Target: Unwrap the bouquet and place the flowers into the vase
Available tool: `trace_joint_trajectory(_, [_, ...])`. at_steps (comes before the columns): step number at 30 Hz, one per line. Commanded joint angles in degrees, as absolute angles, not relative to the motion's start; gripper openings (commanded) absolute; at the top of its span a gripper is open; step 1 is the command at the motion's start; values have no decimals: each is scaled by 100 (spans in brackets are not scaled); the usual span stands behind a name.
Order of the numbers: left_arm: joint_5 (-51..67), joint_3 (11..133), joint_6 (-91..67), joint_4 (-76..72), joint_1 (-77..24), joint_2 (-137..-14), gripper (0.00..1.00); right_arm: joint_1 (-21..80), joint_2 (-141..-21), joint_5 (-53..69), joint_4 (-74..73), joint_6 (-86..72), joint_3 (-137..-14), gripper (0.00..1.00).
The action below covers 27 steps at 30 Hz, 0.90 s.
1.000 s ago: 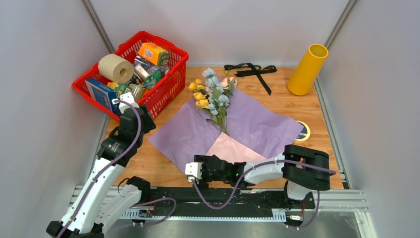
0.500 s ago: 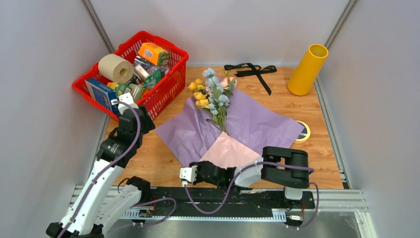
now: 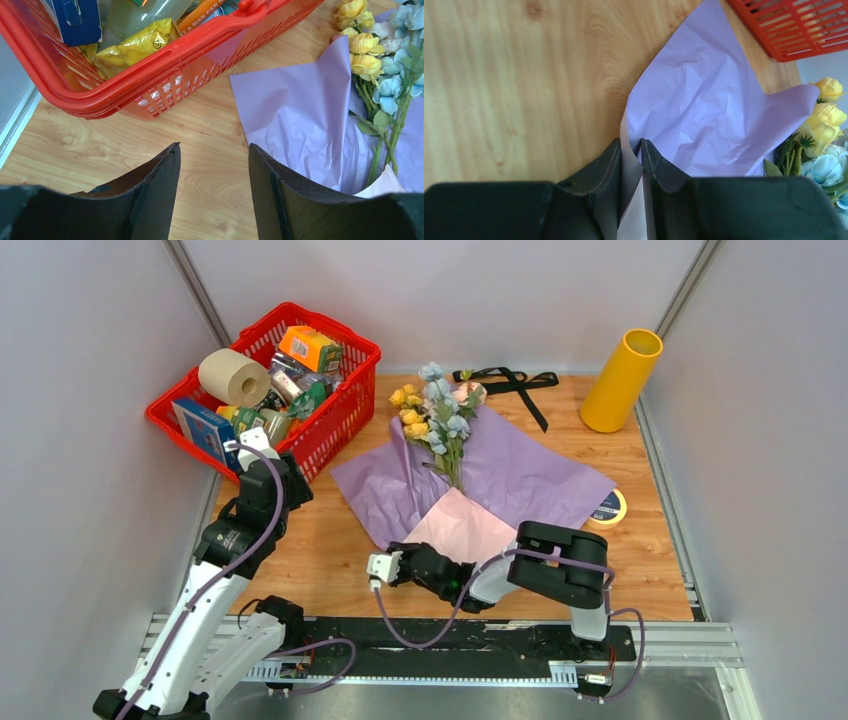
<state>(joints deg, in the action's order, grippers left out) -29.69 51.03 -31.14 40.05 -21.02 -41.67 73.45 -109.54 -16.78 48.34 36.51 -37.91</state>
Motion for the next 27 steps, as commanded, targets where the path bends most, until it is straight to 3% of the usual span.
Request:
trace_joint_trajectory(1, [-3032, 5115, -3006, 3929, -2074, -4122, 61, 7146, -10978, -1319, 5116, 3867, -4016, 24])
trace_joint_trajectory(11, [-2997, 5089, -3041, 3946, -2083, -4061, 61, 7084, -10899, -1117, 4869, 3508, -4456, 25])
trace_joint_trajectory(12, [-2997, 5089, -3032, 3946, -2083, -4061, 61, 7093, -10846, -1081, 4721, 3402, -4508, 28])
trace_joint_trajectory(15, [-2962, 5106, -2997, 3964, -2083, -4069, 61, 7066, -10452, -547, 3380, 2779, -4912, 52])
trace_joint_trajectory(18, [-2752, 5133, -2883, 3903, -2074, -4052, 61, 6970, -9855, 164, 2656, 2322, -4966, 65])
trace_joint_trajectory(27, [-1997, 5159, -2436, 3762, -2083, -4148, 61, 4898, -8763, 2072, 1583, 150, -4658, 76])
